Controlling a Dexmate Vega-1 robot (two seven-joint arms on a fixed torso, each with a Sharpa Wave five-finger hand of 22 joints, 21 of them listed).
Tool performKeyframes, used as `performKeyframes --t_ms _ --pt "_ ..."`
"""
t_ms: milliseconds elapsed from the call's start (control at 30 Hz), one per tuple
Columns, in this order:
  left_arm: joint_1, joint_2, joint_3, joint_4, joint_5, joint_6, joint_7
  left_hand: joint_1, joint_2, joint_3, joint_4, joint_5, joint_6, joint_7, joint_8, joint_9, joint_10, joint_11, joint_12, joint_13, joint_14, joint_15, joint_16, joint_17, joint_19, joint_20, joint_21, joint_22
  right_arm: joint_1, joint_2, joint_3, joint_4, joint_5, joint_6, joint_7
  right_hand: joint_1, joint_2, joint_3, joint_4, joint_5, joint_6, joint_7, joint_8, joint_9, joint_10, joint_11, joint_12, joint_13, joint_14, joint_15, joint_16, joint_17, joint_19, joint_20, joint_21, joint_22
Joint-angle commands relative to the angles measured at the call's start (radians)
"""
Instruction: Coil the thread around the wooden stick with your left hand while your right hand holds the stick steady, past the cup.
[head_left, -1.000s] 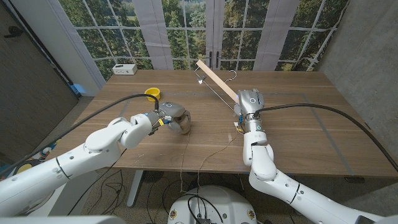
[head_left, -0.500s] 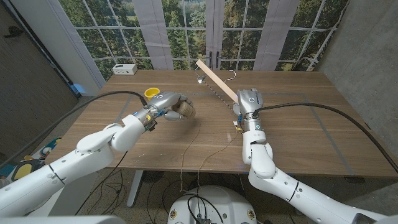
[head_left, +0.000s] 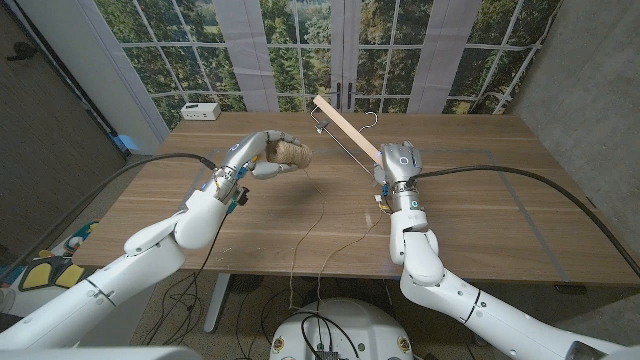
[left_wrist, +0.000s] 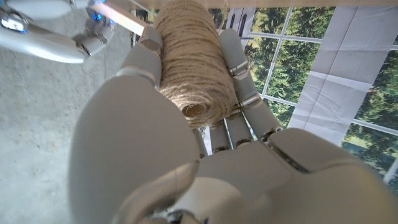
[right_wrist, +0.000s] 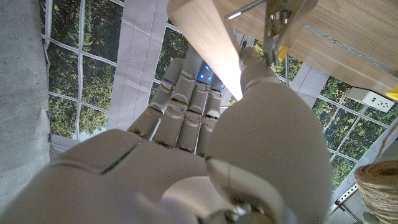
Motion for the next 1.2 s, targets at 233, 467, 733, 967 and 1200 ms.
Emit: performKeyframes --t_ms 233,467,733,967,1200 --pt "-0.005 -0.120 -0.078 0.112 -0.289 -0.139 -0.010 0.135 0.140 0.035 0.044 0.010 0.173 0.140 -0.008 0.004 0.287 -0.160 0.076 0.064 0.477 -0.277 0.073 0.188 0.014 -0.123 0.021 0.003 -0.014 0.022 0.019 0.029 0.019 0.010 -0.119 0.131 0.132 0.008 0.005 0.006 0.094 -0.086 0.008 0.120 0.071 -0.064 0.003 0.156 0.083 -0.135 -0.007 0.011 -0.005 -0.115 0.011 0.001" --pt "-0.029 -0.143 -0.095 0.156 -0.414 -0.163 -0.075 0.138 0.141 0.033 0.046 0.010 0.174 0.141 -0.014 0.006 0.289 -0.156 0.078 0.071 0.478 -0.277 0.069 0.193 0.013 -0.123 0.035 0.001 -0.016 0.046 0.032 0.079 0.044 0.056 -0.262 0.131 0.132 0.007 0.005 0.006 0.096 -0.086 0.007 0.119 0.069 -0.063 0.003 0.158 0.085 -0.135 -0.011 0.015 -0.006 -0.115 0.014 0.001" --pt "-0.090 -0.152 -0.095 0.204 -0.643 -0.125 -0.224 0.141 0.144 0.032 0.049 0.010 0.175 0.139 -0.020 0.008 0.292 -0.153 0.078 0.074 0.477 -0.277 0.058 0.190 0.011 -0.123 0.049 -0.001 -0.009 0.064 0.043 0.149 0.071 0.129 -0.442 0.132 0.131 0.007 0.004 0.007 0.098 -0.087 0.008 0.119 0.072 -0.063 0.001 0.155 0.088 -0.135 -0.014 0.019 -0.002 -0.116 0.019 0.001" --pt "-0.154 -0.143 -0.086 0.227 -0.817 -0.026 -0.328 0.144 0.148 0.033 0.049 0.007 0.175 0.148 -0.028 0.010 0.299 -0.156 0.075 0.070 0.482 -0.277 0.043 0.180 0.011 -0.124 0.065 -0.005 0.008 0.068 0.039 0.195 0.082 0.169 -0.529 0.131 0.129 0.005 0.005 0.007 0.100 -0.091 0.007 0.118 0.071 -0.064 -0.002 0.153 0.087 -0.134 -0.019 0.023 -0.003 -0.120 0.022 0.001" --pt "-0.205 -0.145 -0.078 0.241 -0.911 0.029 -0.367 0.150 0.149 0.035 0.046 0.003 0.178 0.158 -0.033 0.012 0.311 -0.154 0.075 0.064 0.492 -0.277 0.034 0.173 0.014 -0.124 0.080 -0.009 0.020 0.067 0.038 0.214 0.099 0.177 -0.547 0.129 0.128 0.003 0.005 0.008 0.100 -0.095 0.007 0.118 0.072 -0.063 -0.004 0.150 0.087 -0.135 -0.026 0.027 -0.003 -0.123 0.026 0.000"
